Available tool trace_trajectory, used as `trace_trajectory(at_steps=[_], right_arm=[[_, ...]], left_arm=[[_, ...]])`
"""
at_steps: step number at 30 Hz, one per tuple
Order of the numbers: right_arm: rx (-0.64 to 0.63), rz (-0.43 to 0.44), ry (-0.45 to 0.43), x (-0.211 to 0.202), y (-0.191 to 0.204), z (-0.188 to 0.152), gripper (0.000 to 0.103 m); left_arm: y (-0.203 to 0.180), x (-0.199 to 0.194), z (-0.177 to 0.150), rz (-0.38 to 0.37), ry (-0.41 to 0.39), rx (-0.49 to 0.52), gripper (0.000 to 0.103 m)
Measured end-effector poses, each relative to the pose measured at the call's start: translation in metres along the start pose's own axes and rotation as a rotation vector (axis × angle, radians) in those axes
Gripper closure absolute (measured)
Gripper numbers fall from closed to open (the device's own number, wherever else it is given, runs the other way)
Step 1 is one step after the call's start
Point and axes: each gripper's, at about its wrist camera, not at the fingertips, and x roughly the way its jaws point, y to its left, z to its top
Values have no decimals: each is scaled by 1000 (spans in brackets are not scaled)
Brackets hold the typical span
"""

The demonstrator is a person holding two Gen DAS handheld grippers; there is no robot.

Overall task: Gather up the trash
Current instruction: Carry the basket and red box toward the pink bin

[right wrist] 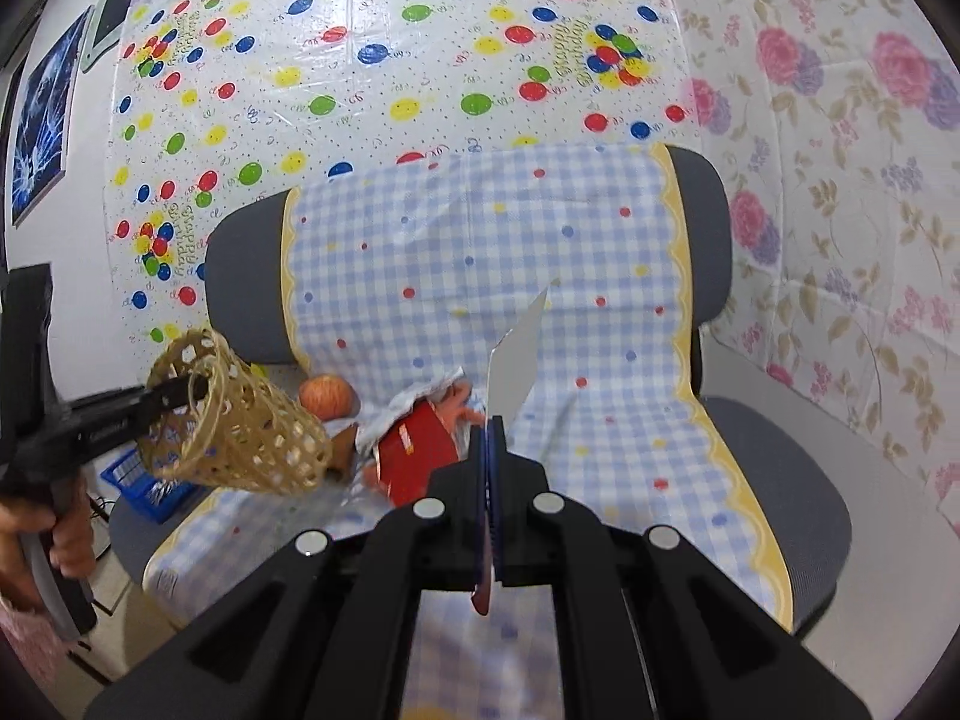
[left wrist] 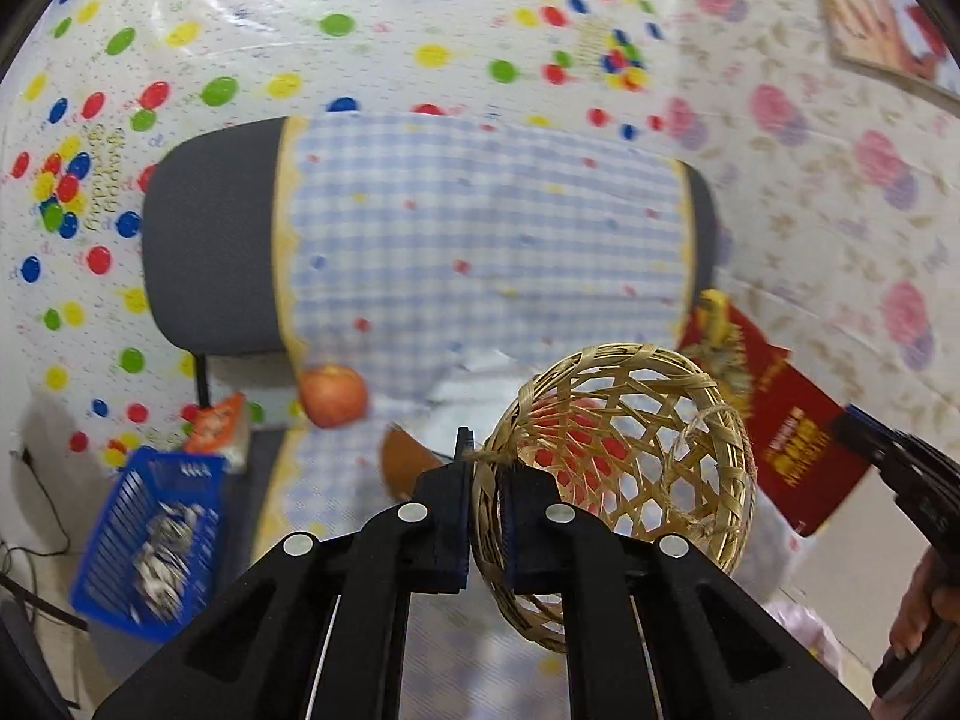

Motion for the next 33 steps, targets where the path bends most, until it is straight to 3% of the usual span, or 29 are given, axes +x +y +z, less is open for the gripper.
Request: trace_trajectory(at_steps=[7, 15, 22, 33], right_arm=[[39, -59, 46, -44, -14, -33, 101], [34, -206, 90, -93, -30, -64, 101], [110, -328, 142, -134, -59, -98, 101], [240, -391, 209, -156, -96, -140, 101]], left_arm=[[-55, -16, -38, -123, 19, 65, 94], [-135, -13, -68, -311, 62, 184, 94], [-193, -8, -93, -451, 127, 268, 94], [-249, 15, -123, -565, 271, 336, 94]])
